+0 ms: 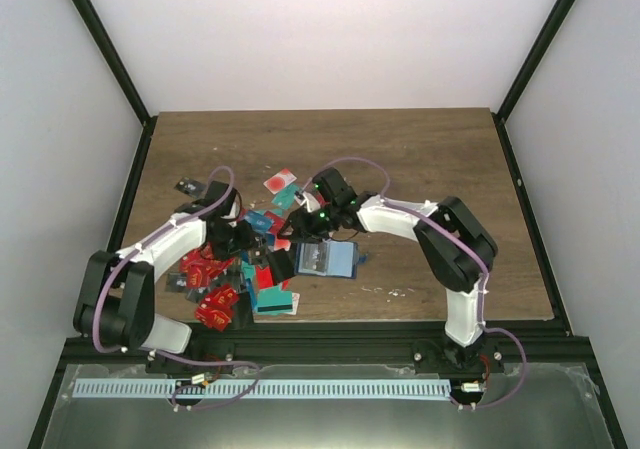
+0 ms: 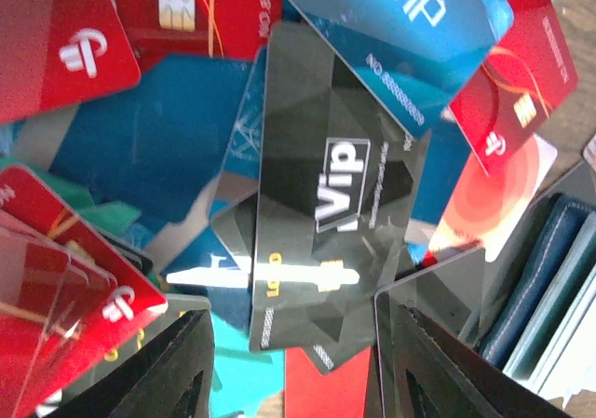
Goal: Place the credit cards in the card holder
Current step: Pick up the credit card from the center of the board.
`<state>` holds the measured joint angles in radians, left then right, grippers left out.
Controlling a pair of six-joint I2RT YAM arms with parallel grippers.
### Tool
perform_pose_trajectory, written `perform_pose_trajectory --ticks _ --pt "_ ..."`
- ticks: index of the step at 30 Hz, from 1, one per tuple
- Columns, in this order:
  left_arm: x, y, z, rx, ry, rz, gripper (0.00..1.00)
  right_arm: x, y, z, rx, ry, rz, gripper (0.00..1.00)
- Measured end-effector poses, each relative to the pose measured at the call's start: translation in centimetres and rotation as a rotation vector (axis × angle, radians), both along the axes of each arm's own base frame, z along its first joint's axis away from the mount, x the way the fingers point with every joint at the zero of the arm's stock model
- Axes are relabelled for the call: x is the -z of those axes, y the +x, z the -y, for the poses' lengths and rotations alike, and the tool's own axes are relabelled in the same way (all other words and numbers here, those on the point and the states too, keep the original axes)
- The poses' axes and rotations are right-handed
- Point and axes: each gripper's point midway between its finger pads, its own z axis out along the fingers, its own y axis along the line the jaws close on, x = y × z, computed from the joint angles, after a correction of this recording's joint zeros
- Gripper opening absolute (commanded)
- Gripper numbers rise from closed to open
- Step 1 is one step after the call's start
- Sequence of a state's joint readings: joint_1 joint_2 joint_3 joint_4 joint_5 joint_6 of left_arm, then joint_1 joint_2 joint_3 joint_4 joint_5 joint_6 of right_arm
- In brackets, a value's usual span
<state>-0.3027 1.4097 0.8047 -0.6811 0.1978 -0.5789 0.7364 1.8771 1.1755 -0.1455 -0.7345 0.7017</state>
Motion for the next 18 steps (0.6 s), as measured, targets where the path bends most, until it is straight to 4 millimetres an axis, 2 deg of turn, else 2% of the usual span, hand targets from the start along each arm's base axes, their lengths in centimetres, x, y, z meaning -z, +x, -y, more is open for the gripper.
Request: perform_pose_trajectory --ticks 8,18 --pt "0.9 2.0 -0.2 0.004 -0.066 -0.008 0.54 2.7 3.3 -3.3 0.008 -0.001 -0.049 0.28" --pt "2.3 2.3 0.2 0.022 -0.122 -0.042 0.54 4.0 5.4 -6.1 -0.019 0.028 -0.072 0.2"
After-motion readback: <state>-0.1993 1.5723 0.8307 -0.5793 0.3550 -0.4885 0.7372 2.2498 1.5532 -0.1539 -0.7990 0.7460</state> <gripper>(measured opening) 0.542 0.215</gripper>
